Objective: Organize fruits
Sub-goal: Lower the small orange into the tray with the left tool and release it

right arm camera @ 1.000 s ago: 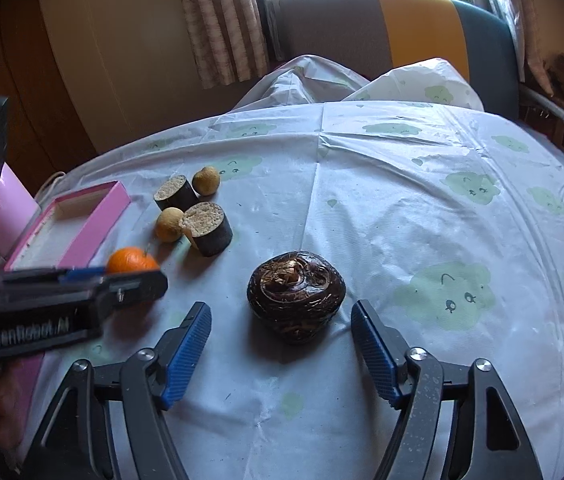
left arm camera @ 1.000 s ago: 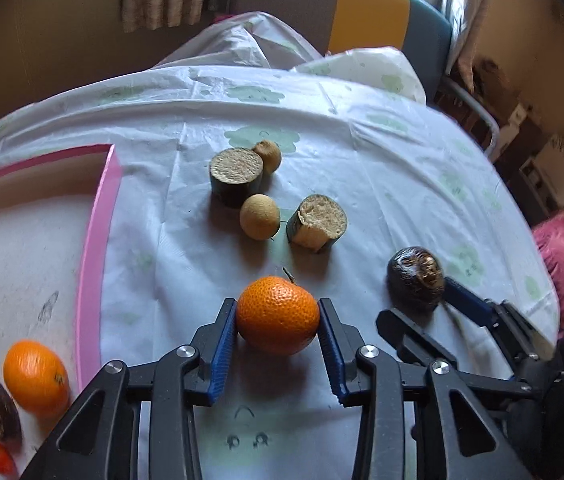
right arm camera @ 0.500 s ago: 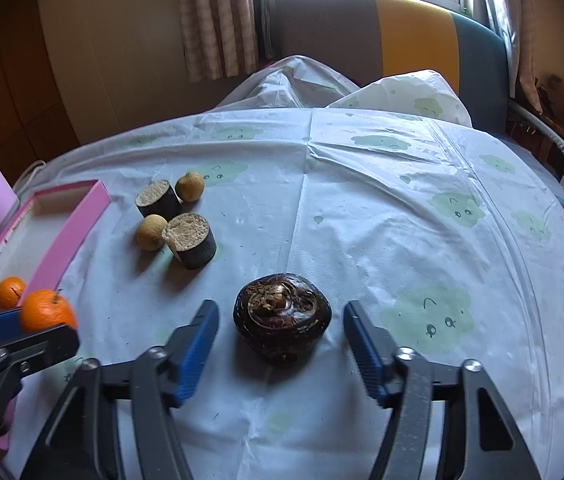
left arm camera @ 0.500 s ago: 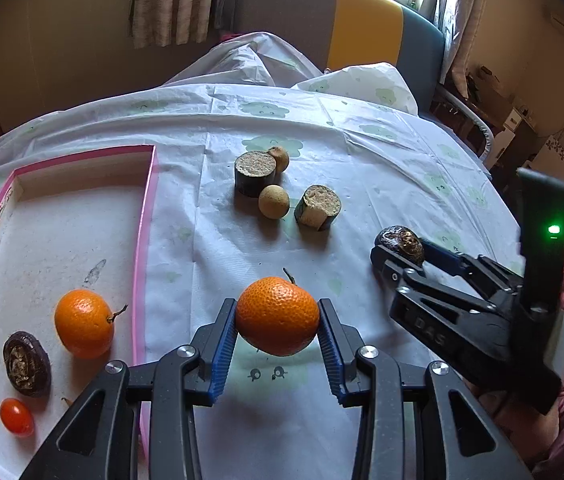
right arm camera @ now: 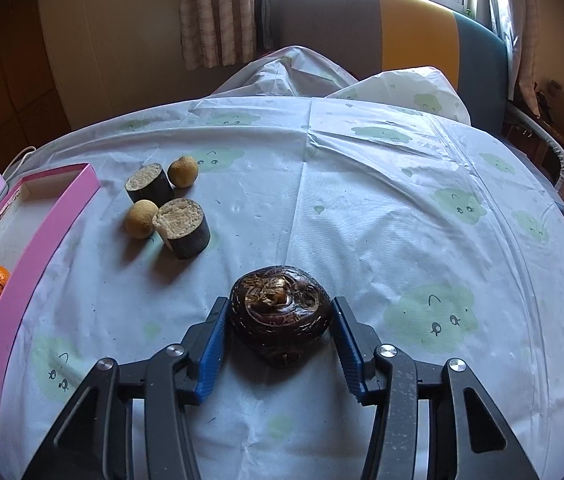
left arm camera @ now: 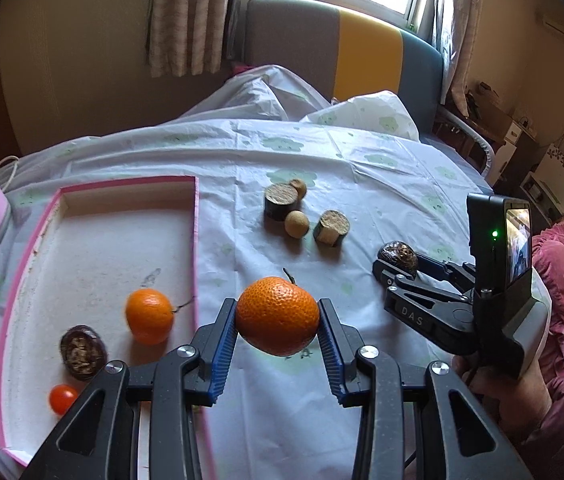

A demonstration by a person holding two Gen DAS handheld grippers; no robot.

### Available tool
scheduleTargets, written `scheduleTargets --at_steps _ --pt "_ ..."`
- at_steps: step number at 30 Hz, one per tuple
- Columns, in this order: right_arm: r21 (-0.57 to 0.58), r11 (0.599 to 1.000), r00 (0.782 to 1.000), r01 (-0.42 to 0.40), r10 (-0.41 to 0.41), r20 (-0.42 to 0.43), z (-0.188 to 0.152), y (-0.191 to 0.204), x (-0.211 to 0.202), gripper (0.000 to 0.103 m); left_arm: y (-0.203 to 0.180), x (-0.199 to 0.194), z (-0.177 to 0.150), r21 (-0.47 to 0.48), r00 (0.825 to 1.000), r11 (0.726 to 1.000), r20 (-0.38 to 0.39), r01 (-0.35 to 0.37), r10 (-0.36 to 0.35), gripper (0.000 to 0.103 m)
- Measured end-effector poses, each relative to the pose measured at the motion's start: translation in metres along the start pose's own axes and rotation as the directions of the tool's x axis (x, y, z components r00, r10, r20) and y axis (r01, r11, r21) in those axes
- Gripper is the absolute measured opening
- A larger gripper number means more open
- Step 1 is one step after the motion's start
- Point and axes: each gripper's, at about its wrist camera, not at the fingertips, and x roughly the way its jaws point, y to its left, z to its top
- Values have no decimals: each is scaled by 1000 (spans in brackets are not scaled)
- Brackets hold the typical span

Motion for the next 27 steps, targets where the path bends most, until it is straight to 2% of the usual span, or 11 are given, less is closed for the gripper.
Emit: scheduleTargets --at_steps 6,10,13,17,22,23,27 --pt "7 1000 1000 -8 8 8 -1 -1 0 51 31 -16 -5 -58 999 998 29 -40 41 40" --pt "12 1000 1000 -18 18 4 0 -2 0 52 59 -18 -8 -113 997 991 21 -69 71 40" --pt "19 999 1000 -30 30 6 -1 -3 0 53 83 -18 -10 -156 995 983 11 -99 102 40" --pt "-7 1000 1000 -1 1 7 -1 2 1 53 115 -15 -8 -198 989 970 -4 -143 145 40" --pt "-10 1000 1000 2 -2 8 -1 2 0 53 148 -4 -3 -250 977 945 -34 -212 211 40" --pt "-9 1000 1000 1 -1 9 -1 2 0 53 152 -2 -3 -262 976 940 -43 -219 215 41" --pt "-9 1000 1000 1 -1 9 -1 2 0 53 154 -5 -7 -293 972 927 -45 -234 231 53"
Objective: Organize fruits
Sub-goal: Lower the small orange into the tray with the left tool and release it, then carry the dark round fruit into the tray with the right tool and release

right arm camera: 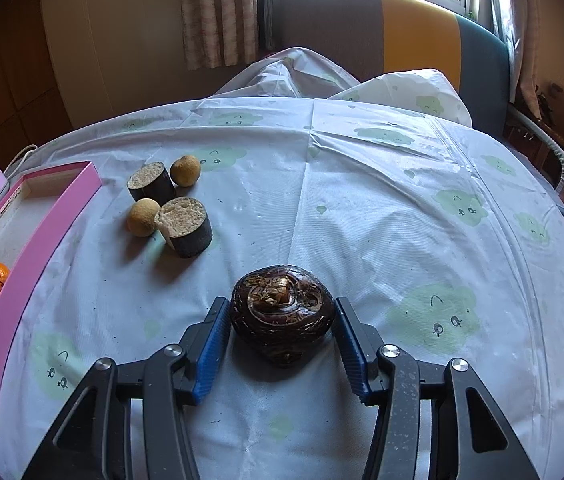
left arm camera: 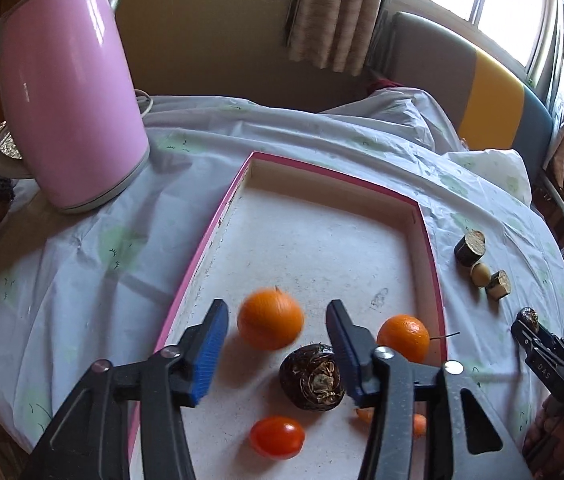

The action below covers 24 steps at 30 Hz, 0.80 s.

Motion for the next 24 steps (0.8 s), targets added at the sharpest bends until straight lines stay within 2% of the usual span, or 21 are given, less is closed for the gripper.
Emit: scheduleTargets --at_steps 11,24 --pt "1 1000 1000 -1 1 2 0 0 0 53 -11 -31 -20 25 998 999 41 41 -42 53" --pt "-20 999 1000 26 -26 5 -1 4 -6 49 -9 -56 -32 48 995 998 83 49 -53 53"
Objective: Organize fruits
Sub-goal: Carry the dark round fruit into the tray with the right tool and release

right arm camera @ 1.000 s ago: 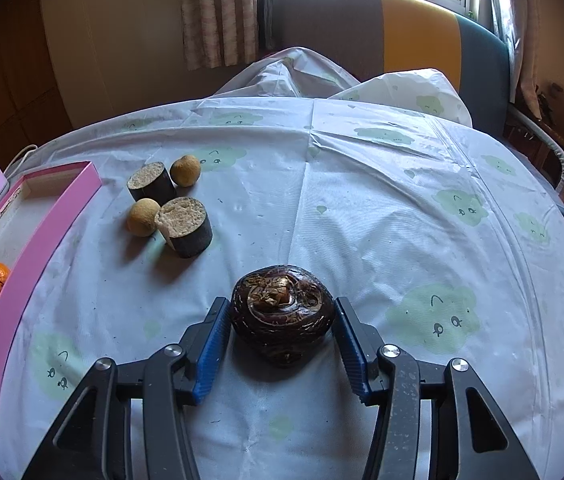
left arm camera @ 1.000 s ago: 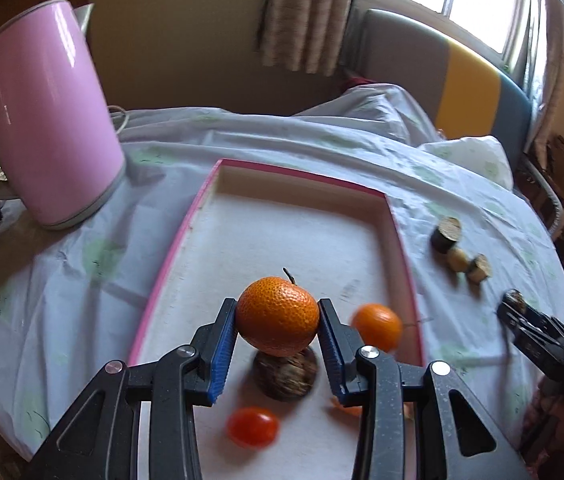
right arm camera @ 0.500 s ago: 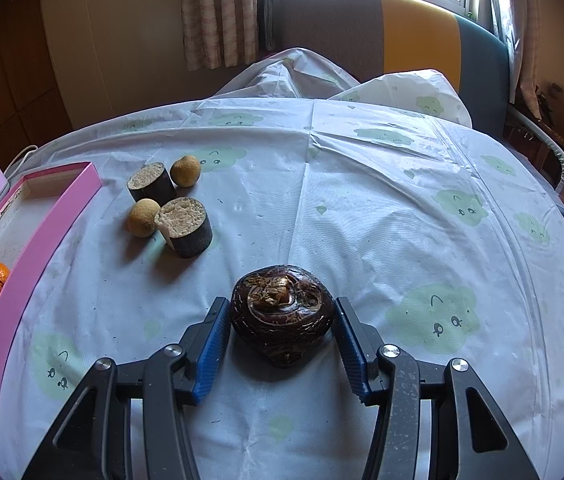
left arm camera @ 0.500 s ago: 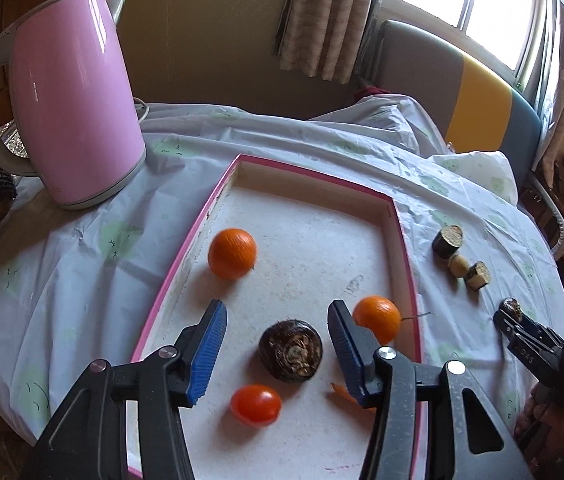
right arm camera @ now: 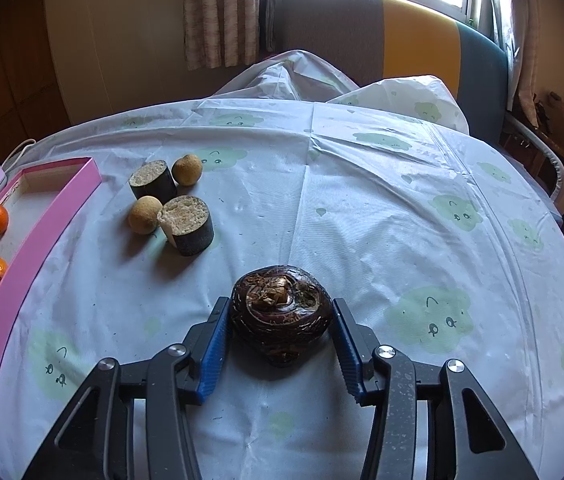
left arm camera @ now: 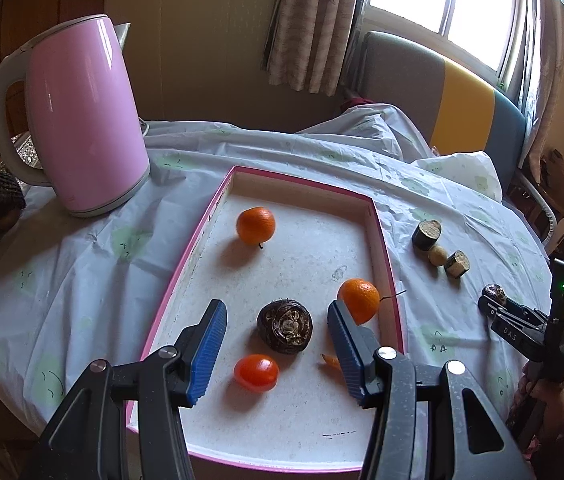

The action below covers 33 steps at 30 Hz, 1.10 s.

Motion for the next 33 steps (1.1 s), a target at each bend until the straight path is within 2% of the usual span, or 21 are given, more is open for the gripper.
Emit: scheduleTargets --at_steps 6,11,15,21,27,33 --pt "-8 999 999 -45 45 15 -4 17 -18 49 1 -5 -2 -1 1000 1000 10 9 -9 53" --pt "-61 987 988 -148 151 44 5 54 -38 49 5 -8 -3 -12 1000 1000 17 11 -11 53" --pt "-114 963 967 -246 252 45 18 93 -49 49 11 -12 -4 -20 1000 1000 30 7 -6 53" --pt "-171 903 916 -394 400 0 35 151 -52 49 24 -17 -5 -51 999 999 44 -2 4 53" --pt "-266 858 896 -439 441 -56 37 204 -49 49 34 -14 -7 -76 999 997 36 -3 6 53" --pt "-273 848 889 -454 451 -76 33 222 -43 54 38 -11 -8 -86 1000 996 27 -7 10 53"
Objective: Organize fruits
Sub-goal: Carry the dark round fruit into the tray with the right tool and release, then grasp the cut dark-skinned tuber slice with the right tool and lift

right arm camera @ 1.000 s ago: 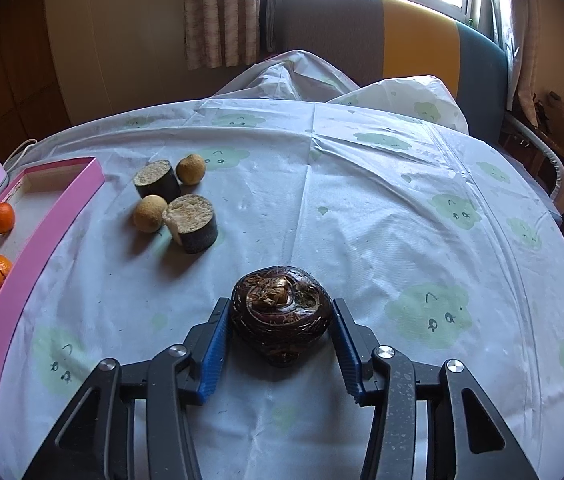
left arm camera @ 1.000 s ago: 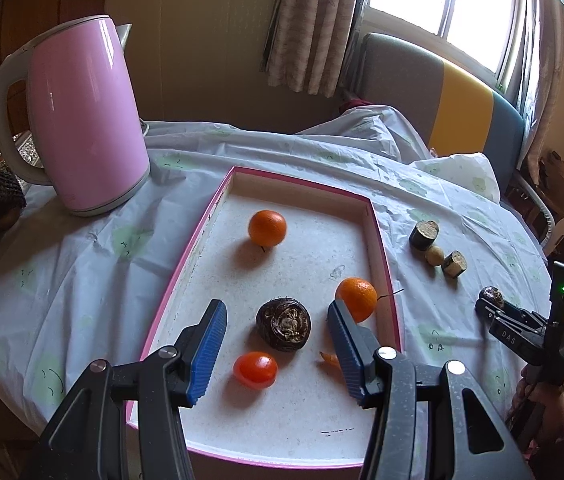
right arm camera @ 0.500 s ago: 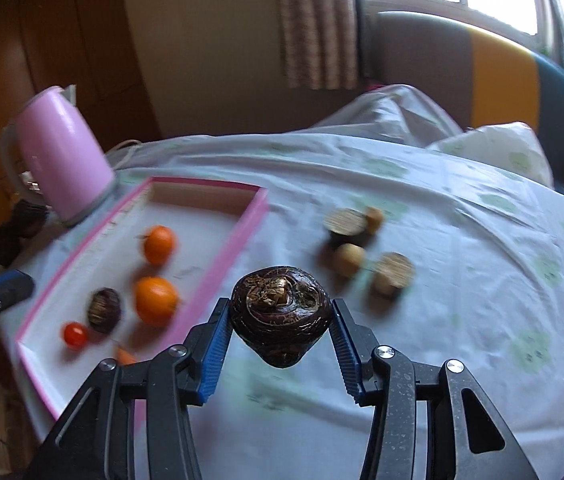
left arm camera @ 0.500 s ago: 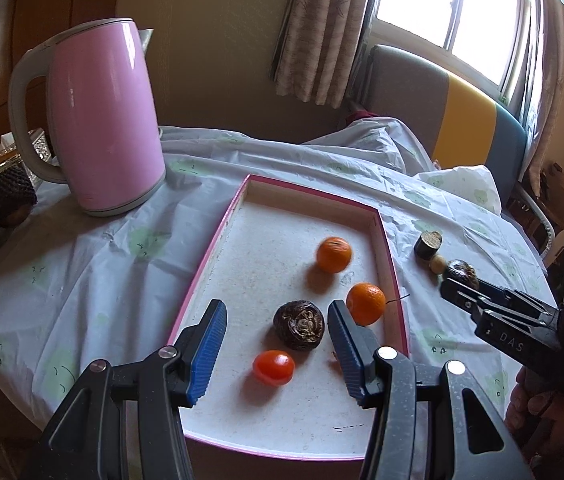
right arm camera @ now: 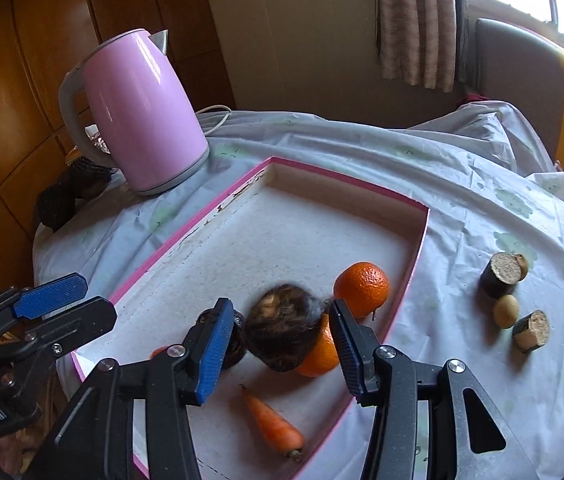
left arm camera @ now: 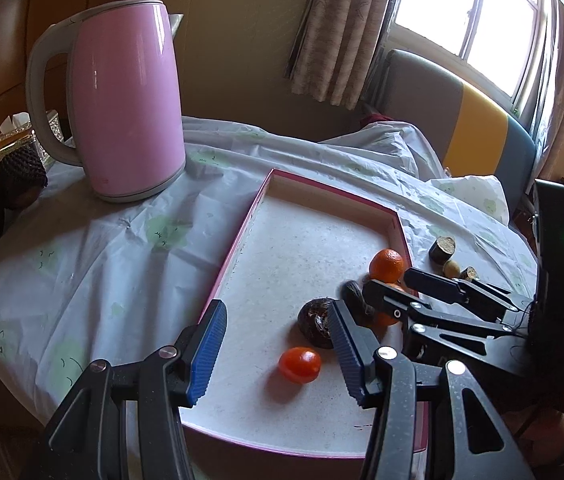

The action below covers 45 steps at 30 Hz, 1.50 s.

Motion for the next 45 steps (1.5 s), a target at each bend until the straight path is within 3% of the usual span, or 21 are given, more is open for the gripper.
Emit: scheduleTargets --at_steps 2,8,16,28,36,45 --pt "13 1000 1000 -6 6 5 -2 -2 -2 63 0 1 0 1 1000 1000 0 0 0 53" --pt "66 998 998 24 -28 57 -11 -16 -26 63 -7 1 0 21 1000 1000 -2 0 0 53" --pt "164 977 984 134 -151 98 -31 -59 -57 64 -32 -1 -1 84 1000 996 -5 15 -14 53" --pt "289 930 963 228 -258 71 -63 -118 -71 64 -71 7 -5 170 998 984 -44 50 -43 53" --pt "343 896 948 282 -316 47 -69 -150 -71 65 -91 19 -9 194 989 973 -104 122 -103 53" --pt "280 895 932 347 -362 3 -54 -171 -45 65 -97 30 -12 196 981 969 -151 148 -119 53"
